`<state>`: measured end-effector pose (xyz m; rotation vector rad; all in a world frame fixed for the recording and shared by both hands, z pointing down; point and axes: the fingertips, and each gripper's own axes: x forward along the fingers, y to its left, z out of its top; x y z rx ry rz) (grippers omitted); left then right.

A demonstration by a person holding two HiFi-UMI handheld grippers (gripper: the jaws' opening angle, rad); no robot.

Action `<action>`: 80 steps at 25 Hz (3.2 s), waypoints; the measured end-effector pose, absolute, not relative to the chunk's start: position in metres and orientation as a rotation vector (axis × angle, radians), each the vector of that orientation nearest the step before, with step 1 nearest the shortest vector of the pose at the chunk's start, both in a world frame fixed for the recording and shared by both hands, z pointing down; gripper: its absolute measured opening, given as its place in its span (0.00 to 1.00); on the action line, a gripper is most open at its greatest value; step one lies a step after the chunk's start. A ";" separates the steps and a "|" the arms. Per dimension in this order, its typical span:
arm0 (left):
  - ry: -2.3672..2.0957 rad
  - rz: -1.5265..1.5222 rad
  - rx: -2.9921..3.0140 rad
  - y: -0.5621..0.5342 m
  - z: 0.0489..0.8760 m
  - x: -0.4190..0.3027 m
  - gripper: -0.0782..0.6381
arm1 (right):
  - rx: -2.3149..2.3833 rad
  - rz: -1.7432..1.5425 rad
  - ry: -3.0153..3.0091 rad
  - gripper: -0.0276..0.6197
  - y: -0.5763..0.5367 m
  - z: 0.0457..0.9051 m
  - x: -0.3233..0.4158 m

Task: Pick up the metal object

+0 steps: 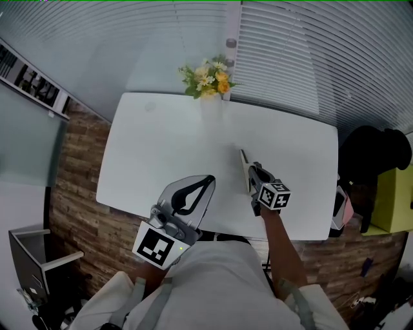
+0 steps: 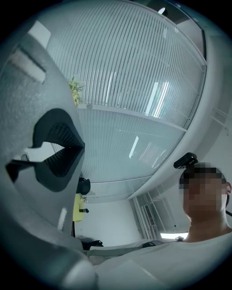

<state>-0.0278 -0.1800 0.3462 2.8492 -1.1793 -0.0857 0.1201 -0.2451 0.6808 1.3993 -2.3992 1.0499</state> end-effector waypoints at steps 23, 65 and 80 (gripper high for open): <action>-1.168 -0.131 2.865 -0.177 0.337 -0.019 0.11 | 1.449 0.635 -2.562 0.07 -0.243 0.533 0.123; -1.146 -0.179 2.916 -0.176 0.311 -0.006 0.11 | 1.511 0.007 -2.626 0.08 -0.164 0.310 0.122; -1.153 -0.191 2.926 -0.173 0.302 -0.004 0.11 | 1.549 -0.106 -2.603 0.08 -0.145 0.279 0.129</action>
